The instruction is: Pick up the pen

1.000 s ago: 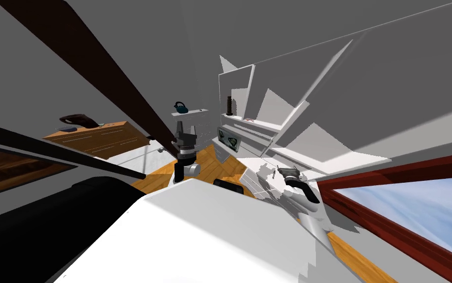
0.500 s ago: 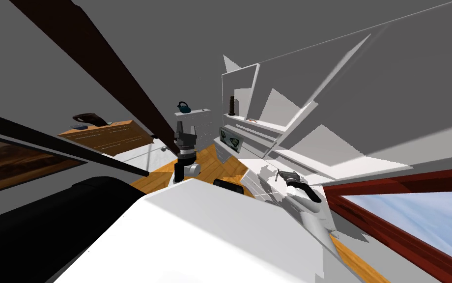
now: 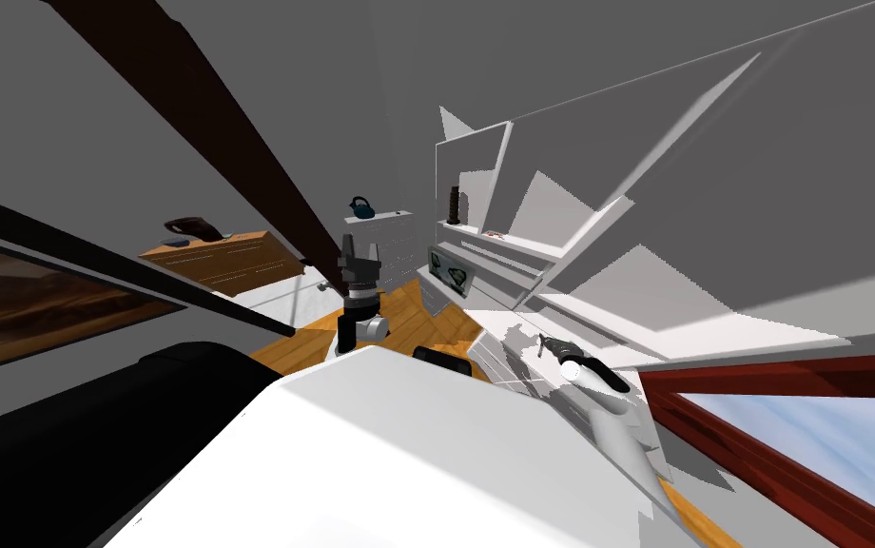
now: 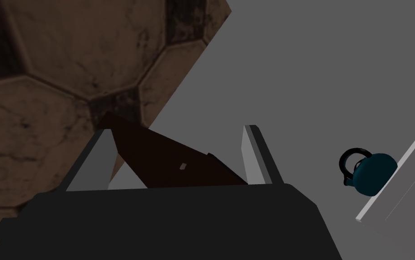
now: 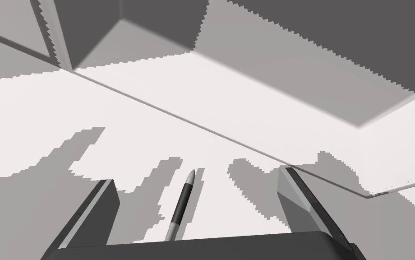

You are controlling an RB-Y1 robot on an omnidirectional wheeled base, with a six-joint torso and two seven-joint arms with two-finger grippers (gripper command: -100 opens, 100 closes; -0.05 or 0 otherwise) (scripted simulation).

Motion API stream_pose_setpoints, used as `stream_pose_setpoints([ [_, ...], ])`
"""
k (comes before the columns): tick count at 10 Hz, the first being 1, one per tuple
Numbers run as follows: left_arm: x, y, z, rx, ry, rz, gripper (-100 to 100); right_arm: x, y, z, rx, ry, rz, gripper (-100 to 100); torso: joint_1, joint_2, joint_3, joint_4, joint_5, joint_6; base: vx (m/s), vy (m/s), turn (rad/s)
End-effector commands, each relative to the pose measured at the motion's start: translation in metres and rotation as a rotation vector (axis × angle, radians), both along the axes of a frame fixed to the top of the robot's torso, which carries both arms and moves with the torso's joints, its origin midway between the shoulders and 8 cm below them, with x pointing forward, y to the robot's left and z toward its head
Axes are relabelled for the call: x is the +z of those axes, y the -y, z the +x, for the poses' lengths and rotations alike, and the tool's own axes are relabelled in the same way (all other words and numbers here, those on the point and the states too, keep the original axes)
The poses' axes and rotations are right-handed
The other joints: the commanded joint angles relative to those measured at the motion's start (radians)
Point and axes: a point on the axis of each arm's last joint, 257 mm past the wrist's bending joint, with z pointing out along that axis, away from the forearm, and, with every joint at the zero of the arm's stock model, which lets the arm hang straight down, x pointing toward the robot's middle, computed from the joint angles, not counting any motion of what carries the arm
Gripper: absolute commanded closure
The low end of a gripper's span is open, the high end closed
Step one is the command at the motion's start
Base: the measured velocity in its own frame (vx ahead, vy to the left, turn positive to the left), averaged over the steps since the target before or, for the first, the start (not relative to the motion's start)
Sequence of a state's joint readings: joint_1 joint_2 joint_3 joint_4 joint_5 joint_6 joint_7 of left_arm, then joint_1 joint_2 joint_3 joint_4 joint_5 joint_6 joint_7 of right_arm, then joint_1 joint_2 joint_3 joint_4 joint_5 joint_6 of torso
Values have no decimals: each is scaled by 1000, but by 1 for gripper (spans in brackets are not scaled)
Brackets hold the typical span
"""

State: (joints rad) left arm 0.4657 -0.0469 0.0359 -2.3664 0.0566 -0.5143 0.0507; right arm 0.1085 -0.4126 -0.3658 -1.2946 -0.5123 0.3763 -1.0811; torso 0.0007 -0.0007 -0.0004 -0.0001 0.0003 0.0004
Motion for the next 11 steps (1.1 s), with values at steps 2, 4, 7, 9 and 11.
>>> stream_pose_setpoints([
  [2, 0, 0, 0, 0, 0, 0, 0, -20, 10, -13, -68, -41, 97, -100, 0, 0, 0, 0, 0, 0, 14, 10, 58],
  [4, 0, 0, 0, 0, 0, 0, 0, -30, 12, -20, -78, -61, 106, -100, 0, 0, 0, 0, 0, 0, 7, 5, 25],
  [7, 0, 0, 0, 0, 0, 0, 0, -54, 24, -41, -174, -117, 225, -100, 0, 0, 0, 0, 0, 0, 14, 11, 81],
  [9, 0, 0, 0, 0, 0, 0, 0, -63, 29, -51, -221, -141, 279, -100, 0, 0, 0, 0, 0, 0, 12, 9, 46],
  [11, 0, 0, 0, 0, 0, 0, 0, -71, 34, -61, -267, -162, 330, -100, 0, 0, 0, 0, 0, 0, 10, 9, 54],
])
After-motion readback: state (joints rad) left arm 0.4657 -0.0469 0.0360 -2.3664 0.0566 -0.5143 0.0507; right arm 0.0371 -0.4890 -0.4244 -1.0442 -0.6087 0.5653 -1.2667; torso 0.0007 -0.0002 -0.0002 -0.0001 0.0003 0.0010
